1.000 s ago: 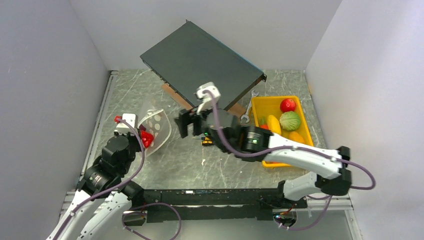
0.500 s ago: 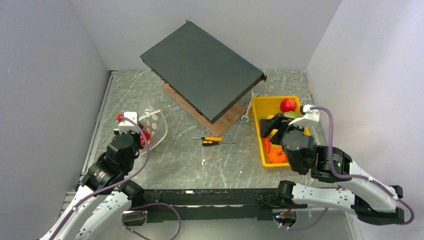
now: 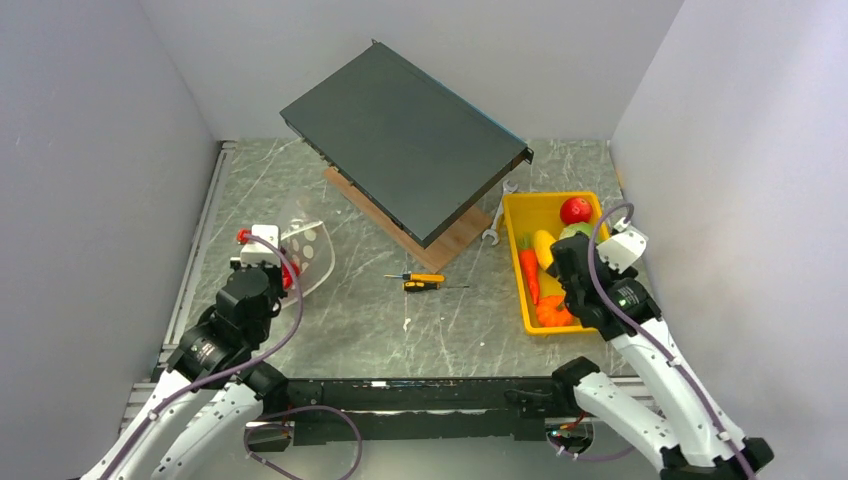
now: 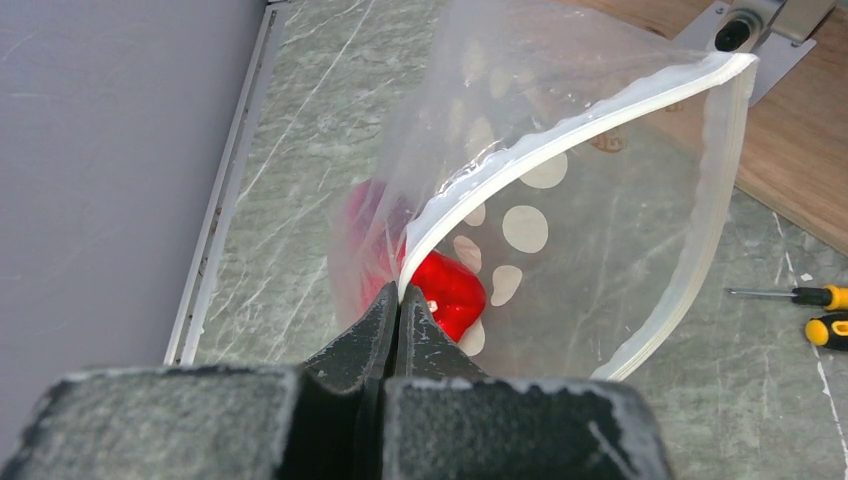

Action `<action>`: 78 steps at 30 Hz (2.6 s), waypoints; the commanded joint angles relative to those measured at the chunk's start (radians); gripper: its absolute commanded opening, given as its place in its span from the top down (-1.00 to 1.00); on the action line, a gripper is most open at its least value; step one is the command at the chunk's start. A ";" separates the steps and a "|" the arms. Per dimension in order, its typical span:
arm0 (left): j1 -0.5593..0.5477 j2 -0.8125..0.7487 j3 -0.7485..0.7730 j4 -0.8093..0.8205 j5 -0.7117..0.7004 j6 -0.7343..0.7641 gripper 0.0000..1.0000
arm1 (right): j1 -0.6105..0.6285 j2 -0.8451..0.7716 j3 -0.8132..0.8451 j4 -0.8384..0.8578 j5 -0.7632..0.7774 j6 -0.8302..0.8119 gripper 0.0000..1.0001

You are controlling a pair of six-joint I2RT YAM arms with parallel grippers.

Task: Place the food in the zip-top bag and seal the zipper
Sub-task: Pick up the fake vegetable from the bin.

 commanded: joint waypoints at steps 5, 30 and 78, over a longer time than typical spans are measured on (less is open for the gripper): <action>-0.010 0.038 0.004 0.026 -0.017 0.005 1.00 | -0.328 0.140 -0.011 0.116 -0.422 -0.279 -0.76; -0.032 0.027 0.040 -0.027 0.004 -0.035 1.00 | -0.534 0.248 -0.172 0.220 -0.661 -0.175 -0.87; -0.032 0.235 0.550 -0.653 0.488 -0.599 1.00 | -0.515 -0.027 0.107 0.211 -0.932 -0.427 1.00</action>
